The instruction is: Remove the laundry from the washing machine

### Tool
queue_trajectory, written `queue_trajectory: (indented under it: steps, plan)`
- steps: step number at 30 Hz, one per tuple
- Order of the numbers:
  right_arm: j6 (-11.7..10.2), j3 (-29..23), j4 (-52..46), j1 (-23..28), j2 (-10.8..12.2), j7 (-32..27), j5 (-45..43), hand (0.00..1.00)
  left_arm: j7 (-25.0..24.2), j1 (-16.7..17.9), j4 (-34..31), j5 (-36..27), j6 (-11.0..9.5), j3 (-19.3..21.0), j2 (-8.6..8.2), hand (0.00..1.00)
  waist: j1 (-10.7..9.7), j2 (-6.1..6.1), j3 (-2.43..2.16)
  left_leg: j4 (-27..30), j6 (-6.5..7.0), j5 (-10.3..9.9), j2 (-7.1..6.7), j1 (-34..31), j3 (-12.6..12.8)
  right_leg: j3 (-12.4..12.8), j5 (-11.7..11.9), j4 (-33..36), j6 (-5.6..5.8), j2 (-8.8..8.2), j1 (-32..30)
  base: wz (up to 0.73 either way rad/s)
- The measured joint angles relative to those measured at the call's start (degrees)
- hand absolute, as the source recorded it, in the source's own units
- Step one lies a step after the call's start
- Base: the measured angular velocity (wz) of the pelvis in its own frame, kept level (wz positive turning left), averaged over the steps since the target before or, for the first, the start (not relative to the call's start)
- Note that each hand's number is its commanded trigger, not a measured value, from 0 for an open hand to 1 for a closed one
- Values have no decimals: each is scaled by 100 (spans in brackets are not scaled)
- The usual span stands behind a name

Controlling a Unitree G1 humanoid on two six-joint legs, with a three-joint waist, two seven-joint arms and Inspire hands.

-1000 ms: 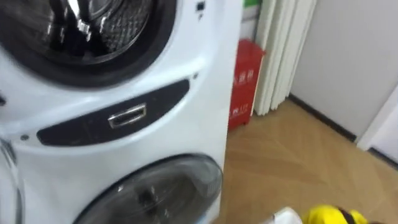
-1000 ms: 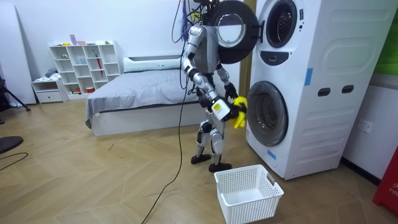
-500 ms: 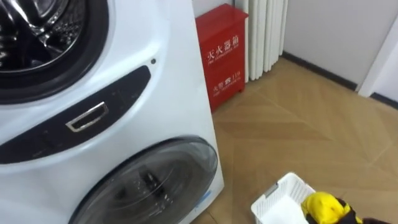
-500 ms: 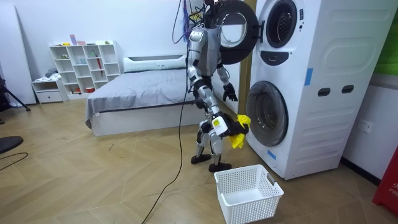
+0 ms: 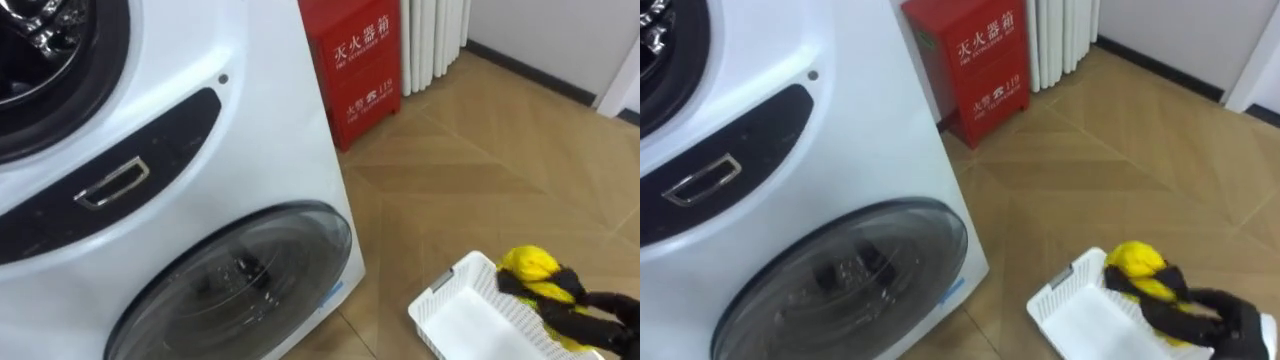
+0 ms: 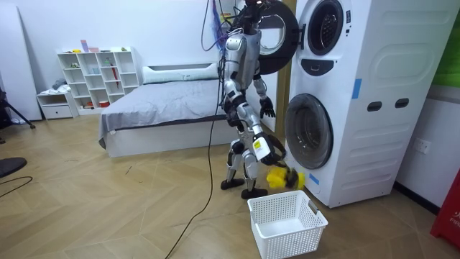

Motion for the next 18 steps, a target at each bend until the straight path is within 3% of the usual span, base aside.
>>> queue_trajectory:
  steps: [18]
  plan:
    - [-10,0,75,-6,1,-122,33,0,135,-8,84,-208,-80,-110,-19,0,-30,-109,34,135,40,45,-59,-233,-254,-125,-70,90,-28,-93,-179,4]
